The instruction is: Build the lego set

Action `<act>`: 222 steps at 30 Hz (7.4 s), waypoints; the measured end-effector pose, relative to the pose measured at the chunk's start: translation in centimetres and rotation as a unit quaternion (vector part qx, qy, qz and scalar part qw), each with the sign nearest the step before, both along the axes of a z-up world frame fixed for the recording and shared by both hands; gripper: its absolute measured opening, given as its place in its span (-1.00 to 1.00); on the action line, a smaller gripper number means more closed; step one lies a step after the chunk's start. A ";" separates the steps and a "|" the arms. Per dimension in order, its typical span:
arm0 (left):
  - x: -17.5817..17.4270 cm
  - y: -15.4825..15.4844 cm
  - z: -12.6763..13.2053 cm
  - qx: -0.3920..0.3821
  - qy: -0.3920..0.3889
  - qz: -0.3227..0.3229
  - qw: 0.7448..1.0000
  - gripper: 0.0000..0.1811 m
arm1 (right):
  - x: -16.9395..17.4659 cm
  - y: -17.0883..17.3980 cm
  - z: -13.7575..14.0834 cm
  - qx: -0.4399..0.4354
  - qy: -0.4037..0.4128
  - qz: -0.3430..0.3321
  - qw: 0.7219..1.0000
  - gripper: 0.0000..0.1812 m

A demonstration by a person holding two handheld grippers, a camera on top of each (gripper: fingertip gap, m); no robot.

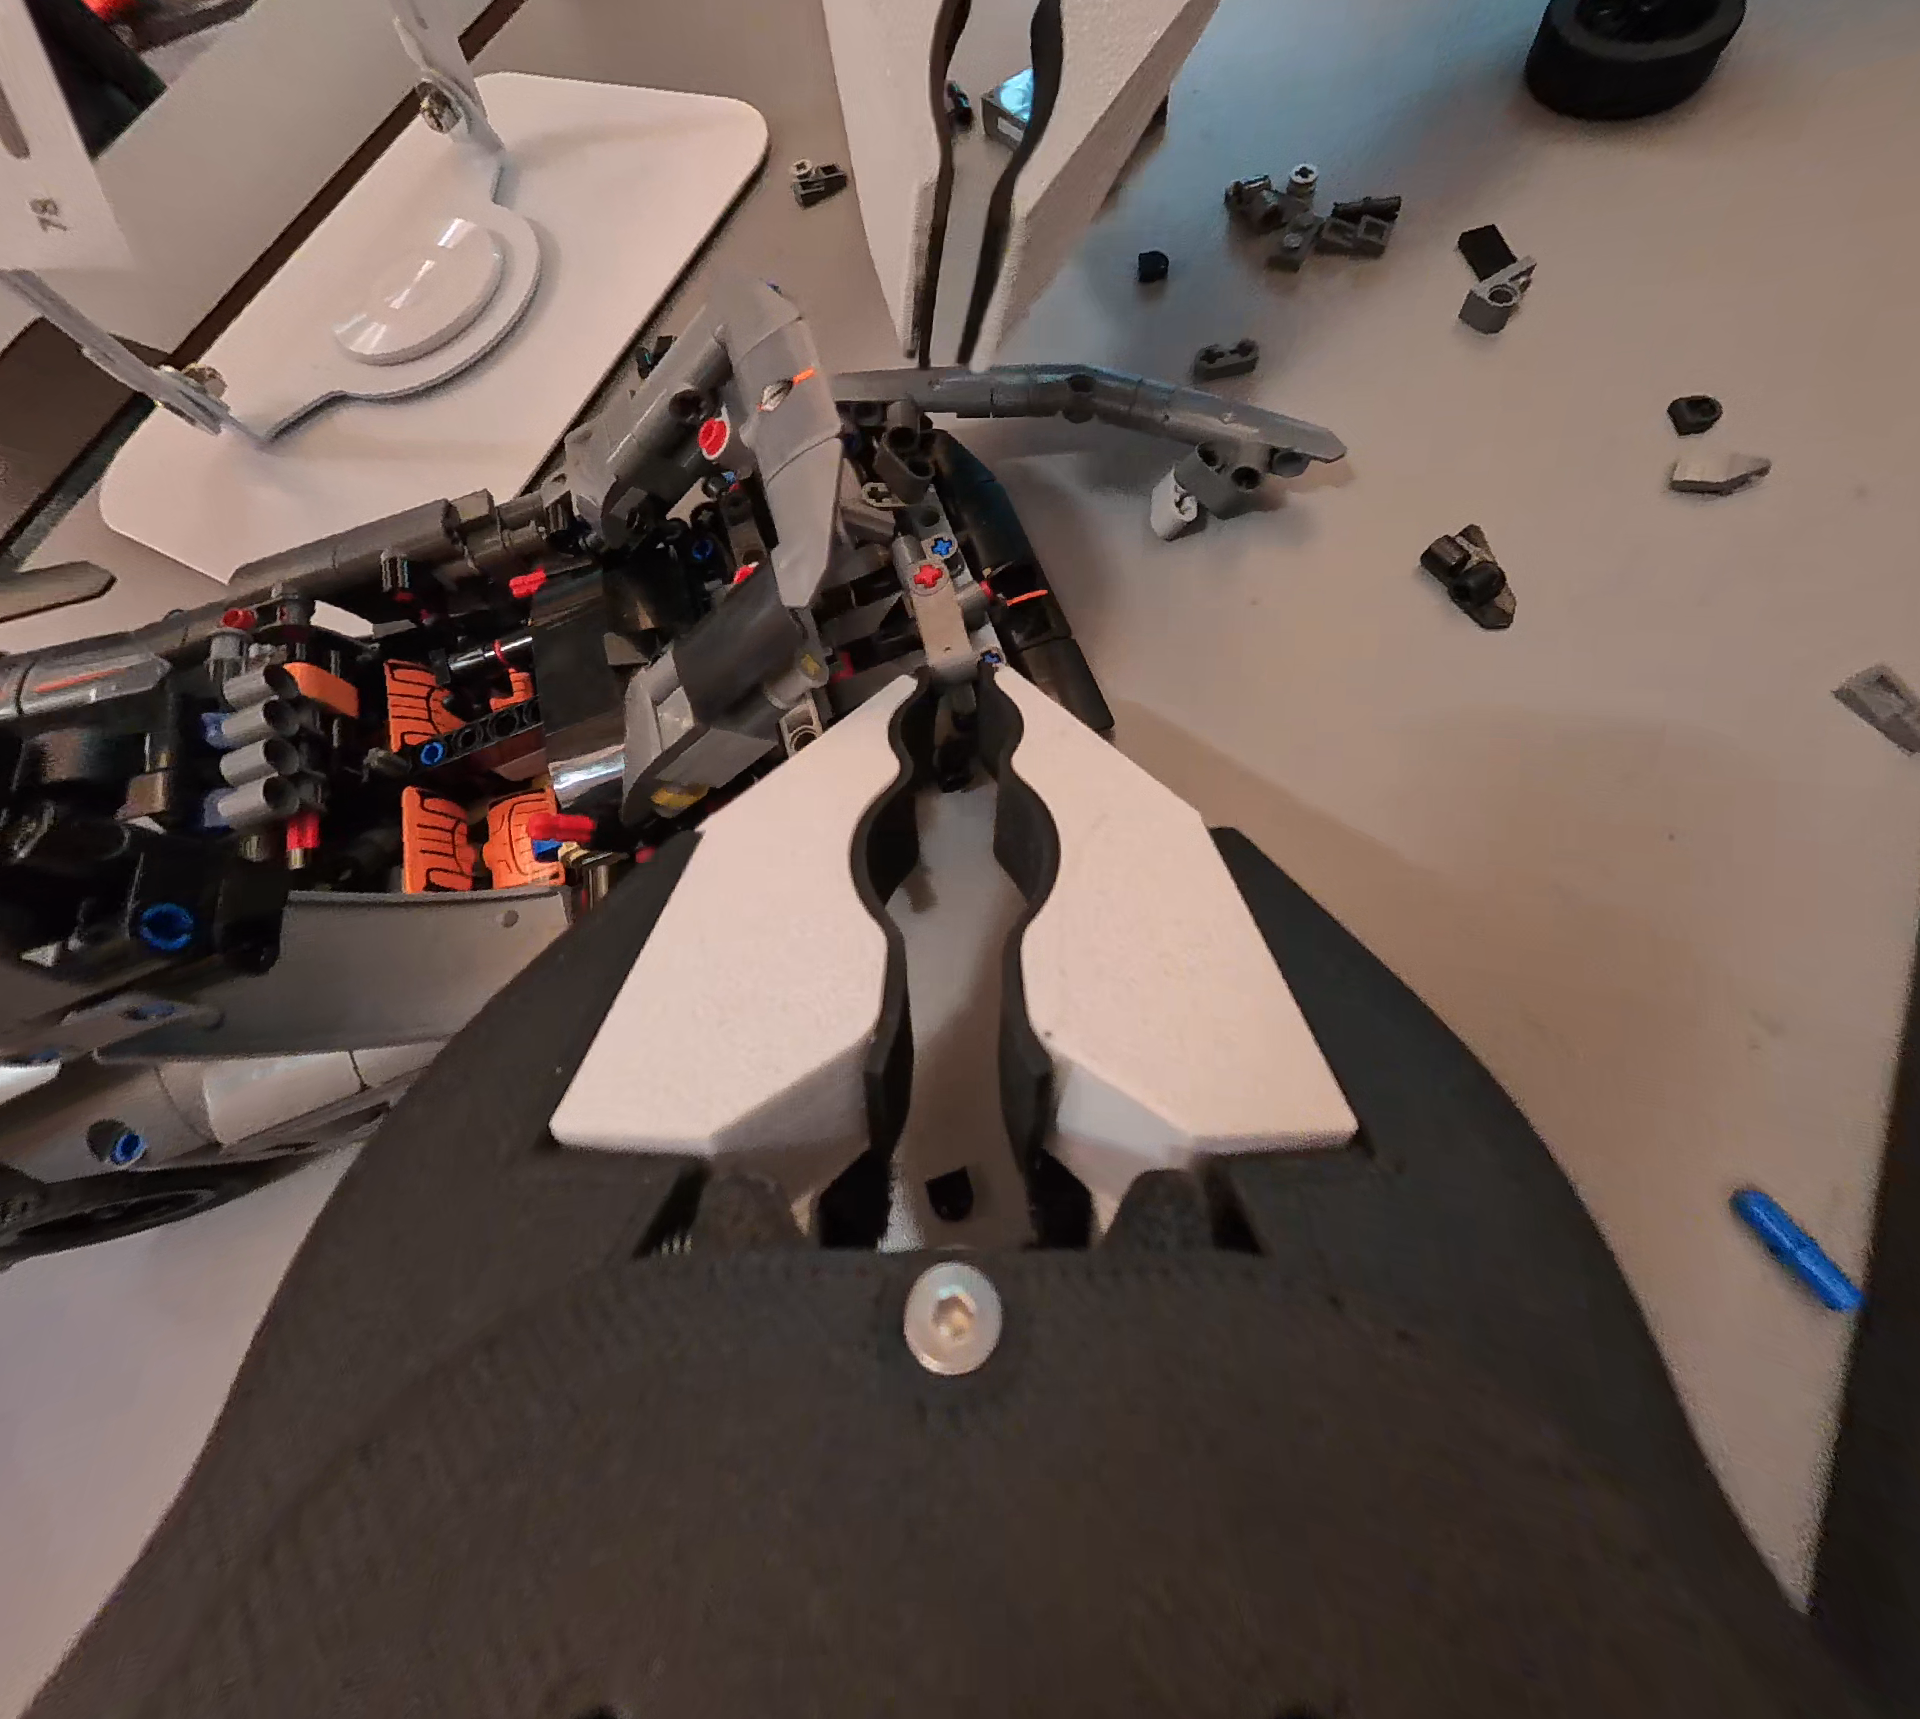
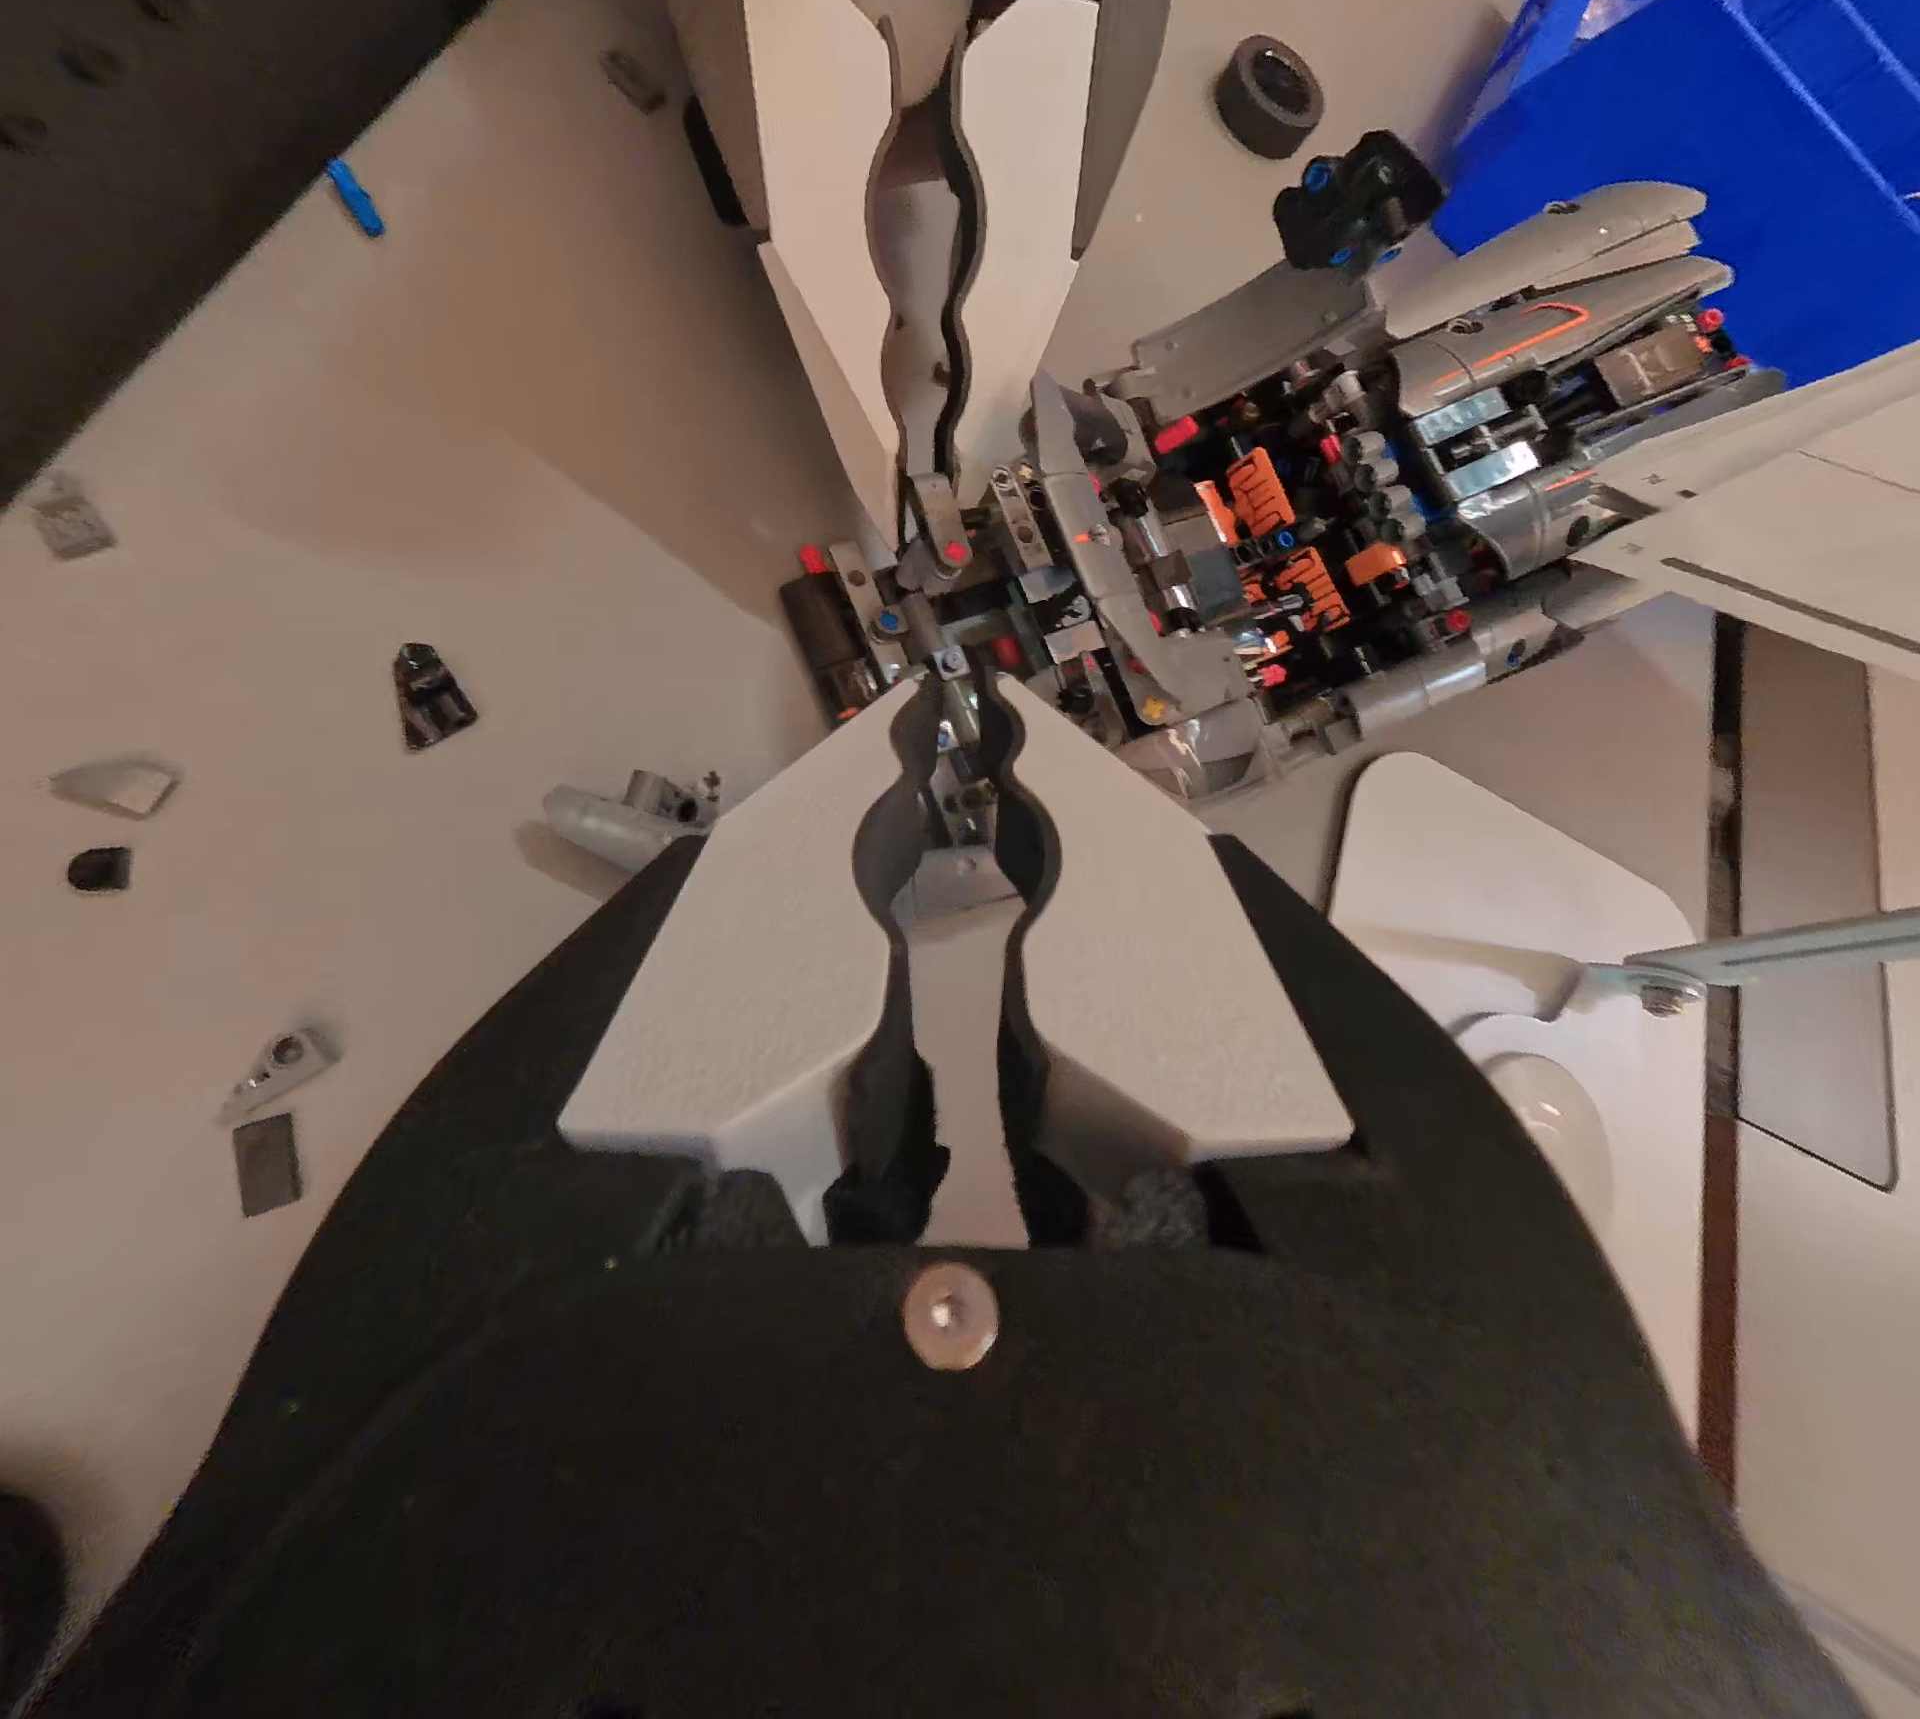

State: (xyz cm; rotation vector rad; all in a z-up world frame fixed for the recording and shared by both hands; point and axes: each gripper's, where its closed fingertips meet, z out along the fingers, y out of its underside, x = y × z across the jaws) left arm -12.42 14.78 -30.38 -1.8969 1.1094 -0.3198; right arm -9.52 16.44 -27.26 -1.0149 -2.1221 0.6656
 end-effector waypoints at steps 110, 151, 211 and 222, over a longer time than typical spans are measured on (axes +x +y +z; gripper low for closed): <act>0.3 0.7 -0.8 0.074 0.091 0.011 0.993 -0.97 | -2.4 -0.9 -1.5 0.021 0.009 -0.045 0.999 -0.95; -1.1 1.2 0.8 0.083 0.071 0.036 0.993 -0.80 | -1.9 1.2 -1.5 0.018 -0.025 -0.077 0.997 -1.00; 2.5 -0.7 -1.6 0.076 0.119 -0.041 0.989 -0.92 | -0.5 -2.8 -4.9 -0.070 -0.112 -0.010 0.991 -0.98; 2.4 -0.7 -2.0 0.056 0.112 -0.042 0.991 -1.00 | -0.9 -2.8 -5.0 -0.073 -0.117 -0.028 0.990 -0.97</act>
